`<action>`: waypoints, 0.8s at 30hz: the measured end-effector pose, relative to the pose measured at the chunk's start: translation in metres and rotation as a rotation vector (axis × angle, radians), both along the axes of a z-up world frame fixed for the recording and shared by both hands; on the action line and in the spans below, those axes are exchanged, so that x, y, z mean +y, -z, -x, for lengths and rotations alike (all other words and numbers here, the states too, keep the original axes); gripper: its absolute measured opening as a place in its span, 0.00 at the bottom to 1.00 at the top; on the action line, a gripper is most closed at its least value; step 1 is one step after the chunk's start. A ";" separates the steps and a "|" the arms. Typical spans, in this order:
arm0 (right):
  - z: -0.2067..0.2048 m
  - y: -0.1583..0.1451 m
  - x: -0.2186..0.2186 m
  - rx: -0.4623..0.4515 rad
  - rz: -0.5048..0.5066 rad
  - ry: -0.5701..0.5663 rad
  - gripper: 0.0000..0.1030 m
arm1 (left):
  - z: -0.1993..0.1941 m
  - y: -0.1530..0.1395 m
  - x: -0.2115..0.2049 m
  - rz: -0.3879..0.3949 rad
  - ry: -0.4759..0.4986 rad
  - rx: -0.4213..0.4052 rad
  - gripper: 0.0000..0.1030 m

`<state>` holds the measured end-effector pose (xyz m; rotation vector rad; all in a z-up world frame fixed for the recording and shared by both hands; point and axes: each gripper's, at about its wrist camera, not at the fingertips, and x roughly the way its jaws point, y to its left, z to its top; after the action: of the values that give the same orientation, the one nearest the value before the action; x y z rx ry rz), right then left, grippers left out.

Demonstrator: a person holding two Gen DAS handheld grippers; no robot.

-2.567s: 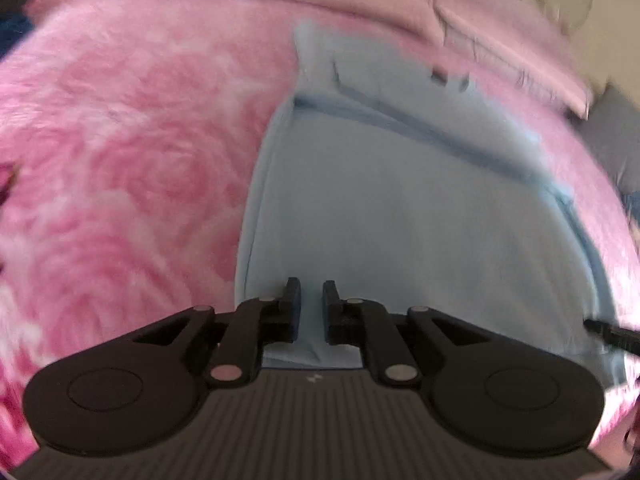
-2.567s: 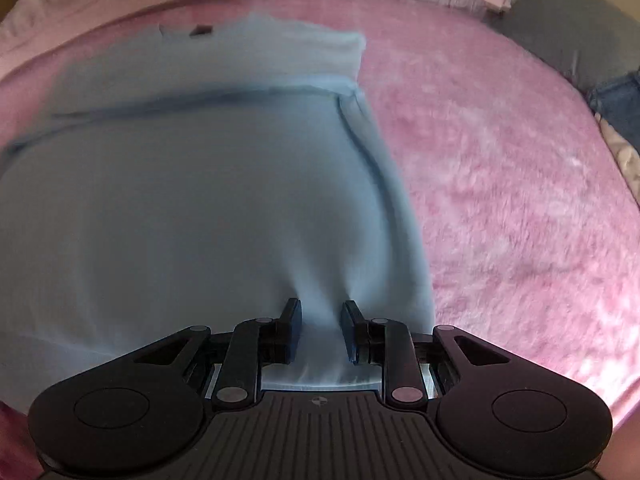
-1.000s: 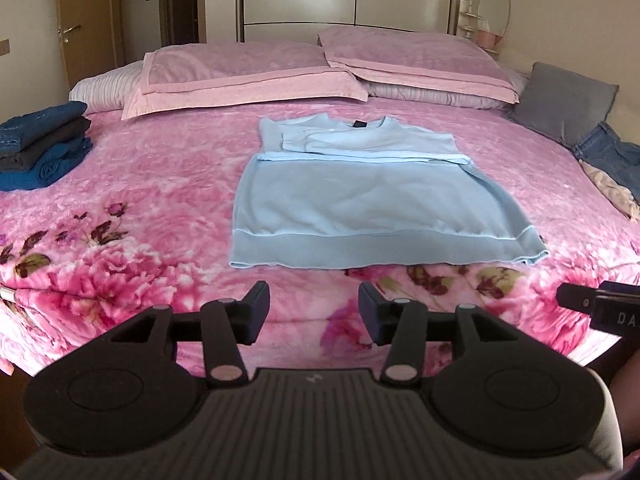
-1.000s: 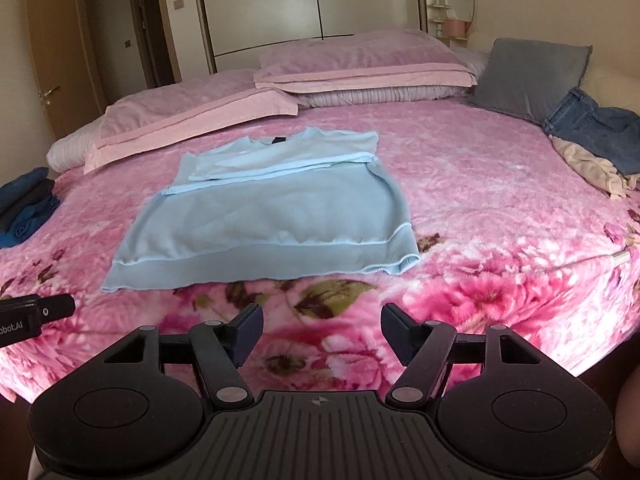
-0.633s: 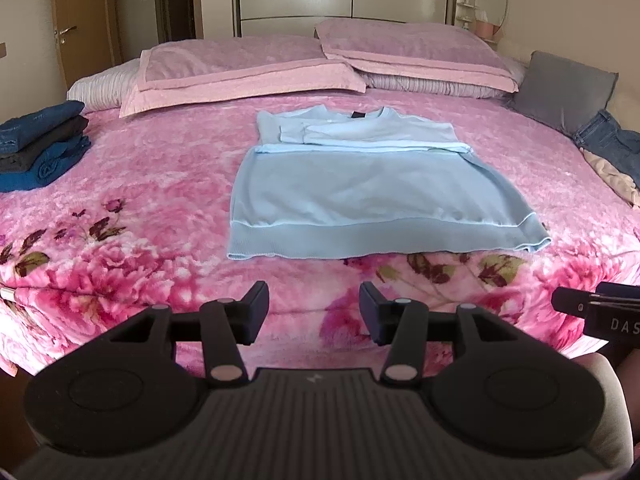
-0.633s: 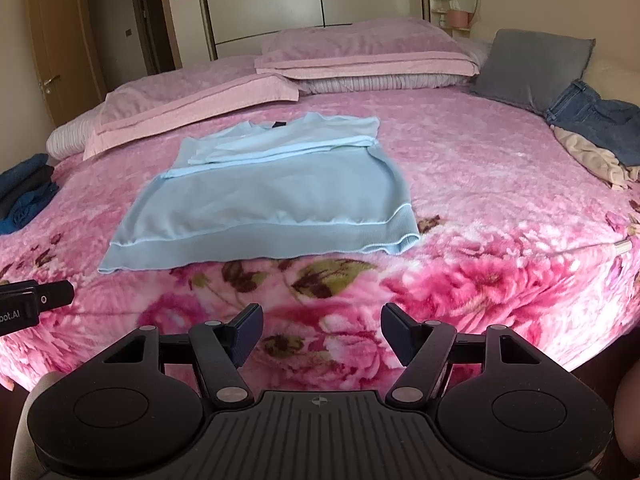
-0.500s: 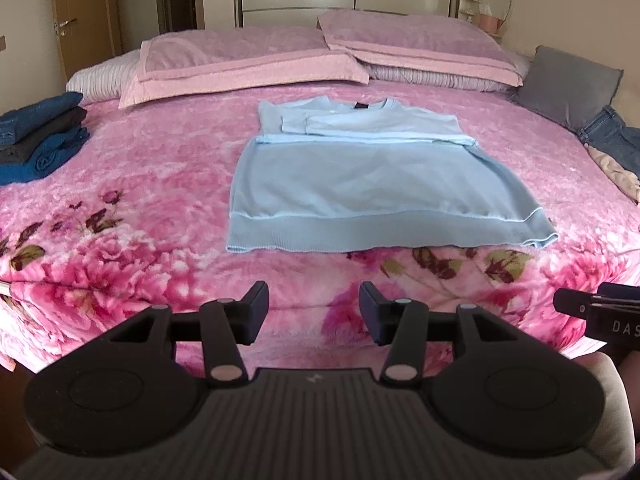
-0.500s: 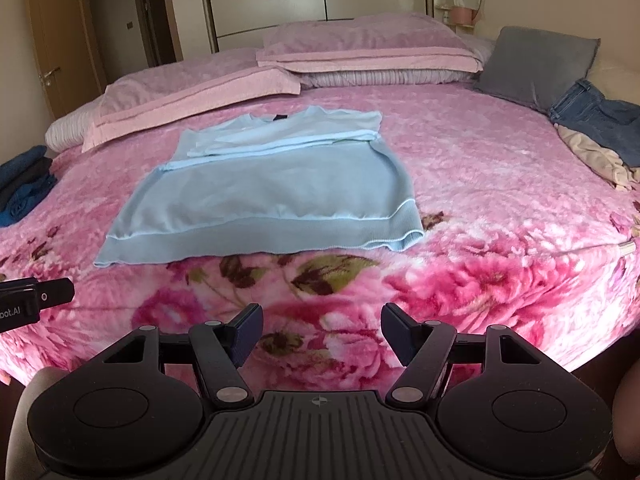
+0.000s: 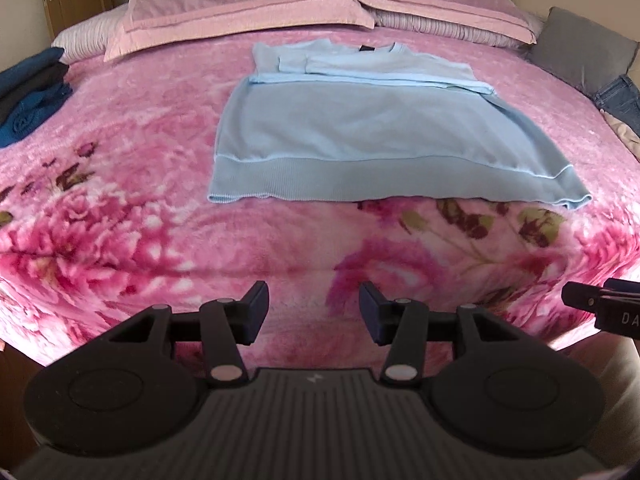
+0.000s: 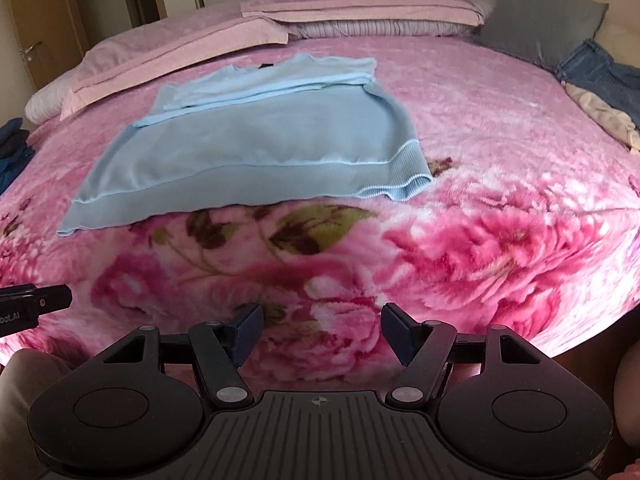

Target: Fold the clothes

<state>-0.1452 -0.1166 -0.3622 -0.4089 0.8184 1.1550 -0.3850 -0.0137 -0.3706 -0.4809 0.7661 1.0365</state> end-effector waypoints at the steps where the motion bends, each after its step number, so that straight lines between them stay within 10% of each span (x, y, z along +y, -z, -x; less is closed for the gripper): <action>1: -0.002 0.001 0.002 0.003 0.001 0.002 0.67 | 0.002 0.000 0.004 0.005 0.001 -0.010 0.44; 10: -0.068 -0.013 0.009 0.101 -0.095 0.074 0.67 | 0.046 -0.015 0.068 0.003 -0.033 -0.198 0.44; 24: -0.192 0.013 0.047 0.529 -0.190 0.161 0.66 | 0.088 0.026 0.184 0.256 -0.118 -0.467 0.43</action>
<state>0.0466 -0.0700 -0.3753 0.1302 1.1626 1.1915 -0.4728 0.1700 -0.3964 -0.9594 0.4545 0.8893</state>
